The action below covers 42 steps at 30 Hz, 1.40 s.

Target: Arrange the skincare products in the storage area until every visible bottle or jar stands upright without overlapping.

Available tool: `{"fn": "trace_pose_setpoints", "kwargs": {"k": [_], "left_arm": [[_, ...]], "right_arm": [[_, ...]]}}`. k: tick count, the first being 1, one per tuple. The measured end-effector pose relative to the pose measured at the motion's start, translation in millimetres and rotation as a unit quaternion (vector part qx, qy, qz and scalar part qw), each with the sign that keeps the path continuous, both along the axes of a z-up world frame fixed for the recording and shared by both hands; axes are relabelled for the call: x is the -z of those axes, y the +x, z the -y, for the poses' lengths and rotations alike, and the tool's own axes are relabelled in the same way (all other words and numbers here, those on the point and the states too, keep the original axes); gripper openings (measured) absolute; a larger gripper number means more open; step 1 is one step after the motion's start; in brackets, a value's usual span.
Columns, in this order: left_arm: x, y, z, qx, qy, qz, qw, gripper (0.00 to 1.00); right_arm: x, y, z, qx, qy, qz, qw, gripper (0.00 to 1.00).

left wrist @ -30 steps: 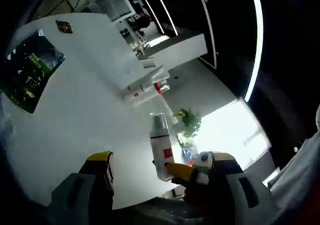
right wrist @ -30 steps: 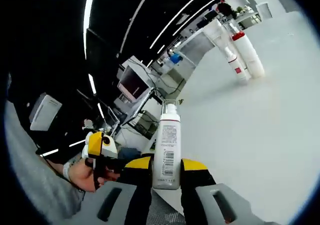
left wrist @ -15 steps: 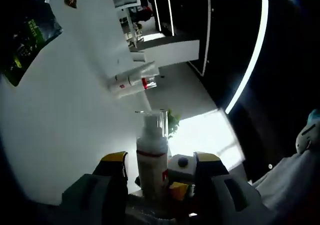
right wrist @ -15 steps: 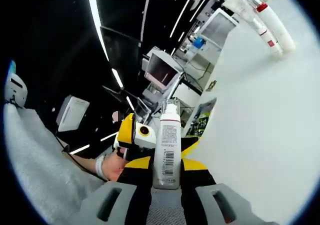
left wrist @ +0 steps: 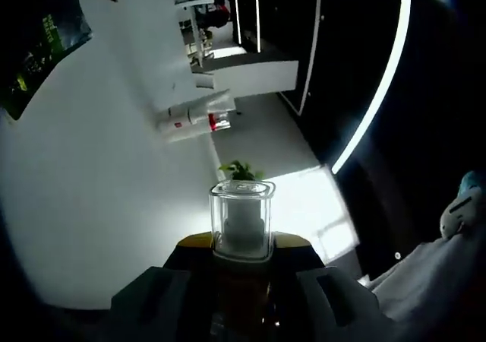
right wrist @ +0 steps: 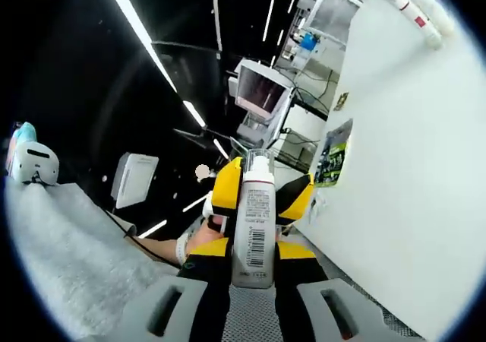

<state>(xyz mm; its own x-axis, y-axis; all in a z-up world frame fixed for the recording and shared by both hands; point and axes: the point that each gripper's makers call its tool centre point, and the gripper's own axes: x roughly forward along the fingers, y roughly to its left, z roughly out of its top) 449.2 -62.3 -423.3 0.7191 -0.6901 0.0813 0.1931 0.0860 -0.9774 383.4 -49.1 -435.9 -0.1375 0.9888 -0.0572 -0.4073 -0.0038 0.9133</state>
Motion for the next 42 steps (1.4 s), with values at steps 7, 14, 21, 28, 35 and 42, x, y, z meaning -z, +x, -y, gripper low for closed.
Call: {"fn": "trace_pose_setpoints", "kwargs": {"k": [7, 14, 21, 28, 35, 42], "left_arm": [[-1.7, -3.1, 2, 0.012, -0.004, -0.006, 0.9999, 0.21], [3.3, -5.8, 3, 0.022, 0.021, -0.01, 0.9995, 0.21], [6.9, -8.7, 6, 0.033, 0.043, -0.008, 0.9985, 0.21], [8.4, -10.3, 7, 0.037, 0.064, -0.002, 0.9973, 0.21], [9.6, -10.4, 6, 0.034, 0.083, 0.003, 0.9959, 0.21], [24.5, -8.3, -1, 0.022, 0.132, -0.018, 0.9909, 0.2]], "right_arm": [[-2.3, -5, 0, -0.012, 0.006, -0.031, 0.9994, 0.16], [1.0, -11, -2, -0.022, -0.003, -0.037, 0.9991, 0.16], [6.0, -14, 0, -0.031, -0.014, -0.039, 0.9987, 0.16], [9.9, -16, 0, -0.033, -0.025, -0.032, 0.9987, 0.17], [13.4, -15, 1, -0.028, -0.034, -0.022, 0.9988, 0.18], [29.3, -4, 1, -0.015, -0.107, 0.106, 0.9884, 0.23]]}}
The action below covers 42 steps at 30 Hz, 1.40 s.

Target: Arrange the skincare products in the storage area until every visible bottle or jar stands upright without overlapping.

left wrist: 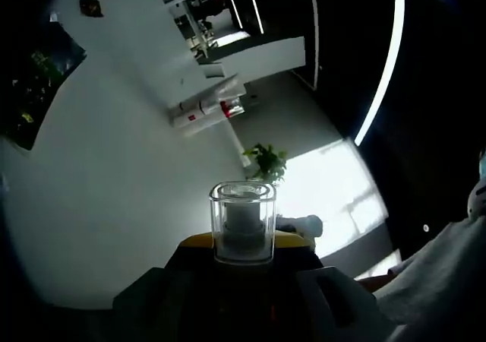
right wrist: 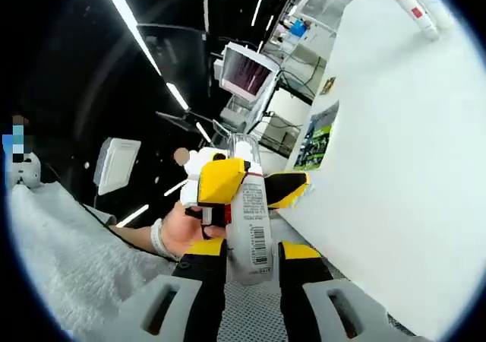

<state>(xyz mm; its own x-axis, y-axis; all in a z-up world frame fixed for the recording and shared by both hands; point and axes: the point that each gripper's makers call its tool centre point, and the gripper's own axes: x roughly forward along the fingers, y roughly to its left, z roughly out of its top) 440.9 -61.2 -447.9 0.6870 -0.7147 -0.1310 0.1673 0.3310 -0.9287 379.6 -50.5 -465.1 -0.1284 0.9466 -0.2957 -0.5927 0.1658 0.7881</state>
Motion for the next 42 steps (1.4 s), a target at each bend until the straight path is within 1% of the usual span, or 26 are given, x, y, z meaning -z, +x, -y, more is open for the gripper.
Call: {"fn": "trace_pose_setpoints", "kwargs": {"k": [2, 4, 5, 6, 7, 9, 11, 14, 16, 17, 20, 21, 22, 23, 25, 26, 29, 31, 33, 36, 37, 38, 39, 40, 41, 42], "left_arm": [[4.2, 1.1, -2, -0.005, 0.008, -0.008, 0.9999, 0.2], [5.8, 1.2, -3, -0.008, 0.012, -0.012, 0.9998, 0.2], [7.0, 1.2, -3, -0.008, 0.018, -0.013, 0.9997, 0.2], [8.2, 1.2, -4, -0.01, 0.029, -0.012, 0.9995, 0.2], [9.2, 1.2, -4, -0.009, 0.036, -0.011, 0.9993, 0.2], [9.8, 0.9, -3, -0.006, 0.036, -0.011, 0.9993, 0.2], [9.9, -0.5, 2, 0.004, 0.044, -0.01, 0.999, 0.2], [13.2, -6.6, 11, 0.033, 0.079, -0.001, 0.9963, 0.2], [15.0, -10.1, 18, 0.053, 0.088, 0.001, 0.9947, 0.2], [18.2, -9.2, 17, 0.054, 0.108, 0.009, 0.9927, 0.2], [19.3, -11.6, 20, 0.061, 0.102, 0.0, 0.993, 0.2], [18.4, -11.5, 19, 0.06, 0.1, 0.0, 0.9932, 0.2], [16.4, -10.3, 19, 0.057, 0.094, 0.004, 0.9939, 0.2], [11.8, -8.0, 17, 0.047, 0.079, 0.008, 0.9957, 0.2], [9.6, -5.5, 14, 0.039, 0.065, 0.008, 0.9971, 0.2], [9.6, -4.4, 13, 0.036, 0.067, 0.011, 0.997, 0.2], [10.5, -5.6, 15, 0.043, 0.08, 0.021, 0.9957, 0.21], [10.4, -6.1, 17, 0.047, 0.085, 0.028, 0.9948, 0.21], [12.0, -7.0, 17, 0.052, 0.088, 0.028, 0.9943, 0.21], [11.5, -9.4, 21, 0.061, 0.086, 0.028, 0.994, 0.21], [8.8, -6.4, 21, 0.049, 0.077, 0.027, 0.9955, 0.2], [7.7, -8.0, 21, 0.052, 0.074, 0.026, 0.9956, 0.19], [7.3, -8.6, 20, 0.054, 0.07, 0.025, 0.9958, 0.19], [7.4, -9.0, 20, 0.055, 0.071, 0.025, 0.9957, 0.19], [7.1, -9.6, 20, 0.056, 0.074, 0.025, 0.9954, 0.19], [8.5, -11.6, 21, 0.064, 0.088, 0.025, 0.9938, 0.18]], "right_arm": [[1.6, 5, 0, 0.007, -0.03, 0.068, 0.9972, 0.27], [2.8, 7, 0, 0.011, -0.046, 0.098, 0.9941, 0.3], [4.2, 8, 0, 0.012, -0.059, 0.12, 0.991, 0.31], [4.6, 9, 0, 0.013, -0.063, 0.127, 0.9899, 0.31], [6.1, 9, -1, 0.014, -0.076, 0.145, 0.9864, 0.32], [5.7, 5, -4, 0.009, -0.078, 0.152, 0.9852, 0.31], [8.9, 2, -6, -0.004, -0.092, 0.172, 0.9809, 0.31], [11.7, -6, -10, -0.027, -0.101, 0.188, 0.9767, 0.28], [12.6, -9, -11, -0.035, -0.104, 0.197, 0.9742, 0.23], [18.9, -8, -6, -0.038, -0.128, 0.198, 0.971, 0.22], [18.5, -8, -4, -0.039, -0.126, 0.201, 0.9708, 0.21], [17.3, -6, -3, -0.034, -0.121, 0.19, 0.9738, 0.2], [13.2, -3, -3, -0.018, -0.106, 0.171, 0.9794, 0.19], [10.9, -1, -3, -0.01, -0.097, 0.161, 0.9821, 0.19], [7.0, 3, -2, 0.007, -0.082, 0.141, 0.9866, 0.18], [7.4, 4, -2, 0.009, -0.083, 0.139, 0.9868, 0.18], [10.0, 7, 0, 0.012, -0.092, 0.144, 0.9852, 0.18], [9.7, 10, 2, 0.021, -0.09, 0.138, 0.9862, 0.18], [9.3, 12, 3, 0.031, -0.09, 0.134, 0.9864, 0.18], [5.7, 22, 4, 0.062, -0.077, 0.114, 0.9885, 0.18], [5.0, 21, 5, 0.057, -0.073, 0.114, 0.9892, 0.19], [2.1, 20, 3, 0.058, -0.062, 0.108, 0.9906, 0.19], [1.4, 19, 3, 0.057, -0.06, 0.105, 0.991, 0.19], [2.2, 18, 2, 0.055, -0.062, 0.11, 0.9904, 0.19], [2.9, 17, 2, 0.048, -0.064, 0.123, 0.9892, 0.2], [4.9, 15, 0, 0.039, -0.069, 0.133, 0.9879, 0.2]]}}
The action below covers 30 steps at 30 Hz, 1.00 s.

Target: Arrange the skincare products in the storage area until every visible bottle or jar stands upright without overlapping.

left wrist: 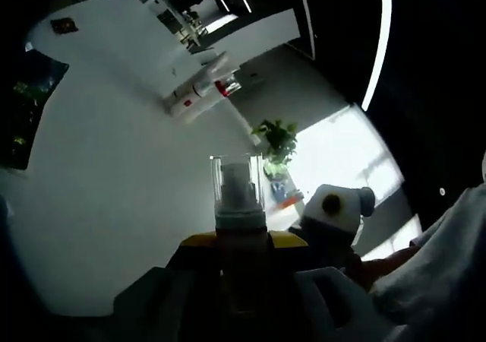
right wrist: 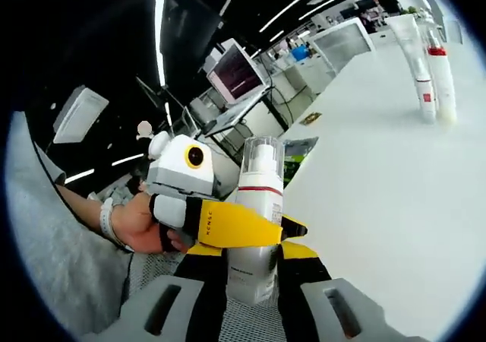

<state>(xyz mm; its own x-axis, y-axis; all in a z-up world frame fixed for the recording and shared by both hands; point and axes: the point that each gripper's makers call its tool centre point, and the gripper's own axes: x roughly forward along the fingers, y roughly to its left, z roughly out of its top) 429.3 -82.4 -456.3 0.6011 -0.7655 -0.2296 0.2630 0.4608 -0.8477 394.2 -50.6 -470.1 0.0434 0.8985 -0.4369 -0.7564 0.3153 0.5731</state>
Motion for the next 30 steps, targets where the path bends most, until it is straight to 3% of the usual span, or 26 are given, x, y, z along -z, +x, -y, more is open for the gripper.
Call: {"fn": "trace_pose_setpoints", "kwargs": {"k": [5, 8, 11, 16, 18, 20, 22, 26, 30], "left_arm": [[9.3, 0.1, -4, 0.008, 0.07, 0.025, 0.9972, 0.18], [18.9, 7.5, -24, -0.034, 0.098, 0.014, 0.9945, 0.18], [27.0, 12.5, -41, -0.064, 0.132, 0.011, 0.9891, 0.18], [34.7, 13.2, -51, -0.065, 0.194, 0.027, 0.9785, 0.18], [32.1, 13.4, -48, -0.05, 0.211, 0.051, 0.9748, 0.18], [35.5, 9.2, -39, -0.029, 0.209, 0.041, 0.9767, 0.18], [40.4, 4.8, -32, 0.002, 0.23, 0.047, 0.9722, 0.18], [43.9, -3.6, -19, 0.037, 0.238, 0.036, 0.9698, 0.18], [46.3, -12.6, -6, 0.087, 0.266, 0.059, 0.9583, 0.18]], "right_arm": [[7.1, -4, 0, -0.024, -0.024, 0.032, 0.9989, 0.22], [8.7, -2, 2, -0.022, -0.028, 0.033, 0.9988, 0.28], [6.3, 4, 3, -0.004, -0.019, 0.026, 0.9995, 0.36], [-14.0, 24, 8, 0.056, 0.035, 0.016, 0.9977, 0.36], [-19.1, 33, 13, 0.081, 0.046, 0.016, 0.9955, 0.37], [-18.4, 38, 17, 0.095, 0.046, 0.014, 0.9943, 0.38], [-16.8, 39, 17, 0.098, 0.043, 0.015, 0.9941, 0.37], [-15.8, 36, 14, 0.09, 0.038, 0.017, 0.9951, 0.35], [-12.5, 31, 11, 0.076, 0.028, 0.02, 0.9965, 0.31]]}}
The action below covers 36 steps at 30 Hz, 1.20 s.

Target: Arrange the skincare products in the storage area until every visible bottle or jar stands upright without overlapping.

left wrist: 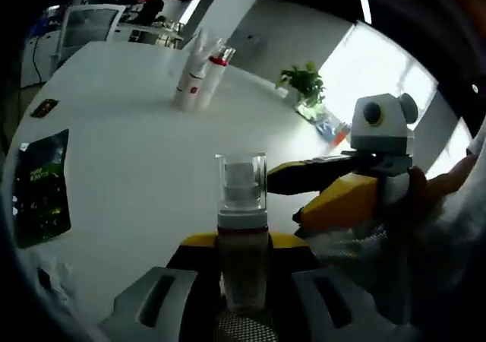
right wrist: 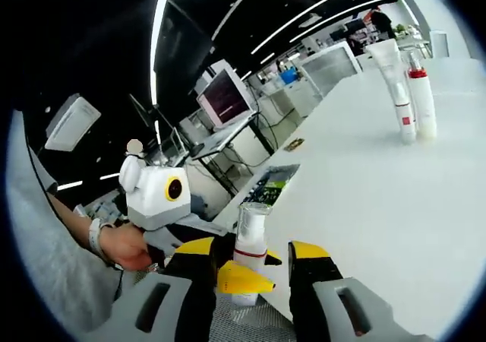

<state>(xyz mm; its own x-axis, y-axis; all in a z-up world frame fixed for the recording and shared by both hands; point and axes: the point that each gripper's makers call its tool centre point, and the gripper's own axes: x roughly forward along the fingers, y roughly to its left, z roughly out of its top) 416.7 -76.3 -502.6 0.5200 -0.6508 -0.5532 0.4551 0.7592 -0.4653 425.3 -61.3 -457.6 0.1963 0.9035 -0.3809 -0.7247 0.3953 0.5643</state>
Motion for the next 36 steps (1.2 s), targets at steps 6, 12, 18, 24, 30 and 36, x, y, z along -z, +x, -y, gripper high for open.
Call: {"fn": "trace_pose_setpoints", "kwargs": {"k": [6, 12, 18, 24, 30, 36], "left_arm": [[-2.5, -4.6, 9, 0.032, 0.015, 0.014, 0.9993, 0.18], [-3.3, -4.1, 10, 0.039, 0.021, 0.025, 0.9987, 0.18], [-3.2, -5.5, 11, 0.051, 0.039, 0.034, 0.9974, 0.18], [-3.6, -5.0, 13, 0.053, 0.039, 0.038, 0.9971, 0.18], [-1.2, -4.6, 13, 0.036, 0.006, 0.015, 0.9992, 0.2], [2.8, -6.0, 13, 0.032, 0.001, 0.003, 0.9995, 0.2]], "right_arm": [[3.2, -2, 2, -0.003, -0.005, -0.011, 0.9999, 0.16], [5.5, -5, 0, -0.009, -0.005, -0.022, 0.9997, 0.15], [10.0, -8, -1, -0.015, -0.013, -0.033, 0.9993, 0.15], [10.7, -7, 3, -0.012, -0.012, -0.043, 0.9989, 0.14], [10.6, -7, 4, -0.014, -0.009, -0.043, 0.9989, 0.13], [10.2, -2, 6, -0.007, -0.004, -0.039, 0.9992, 0.12]]}}
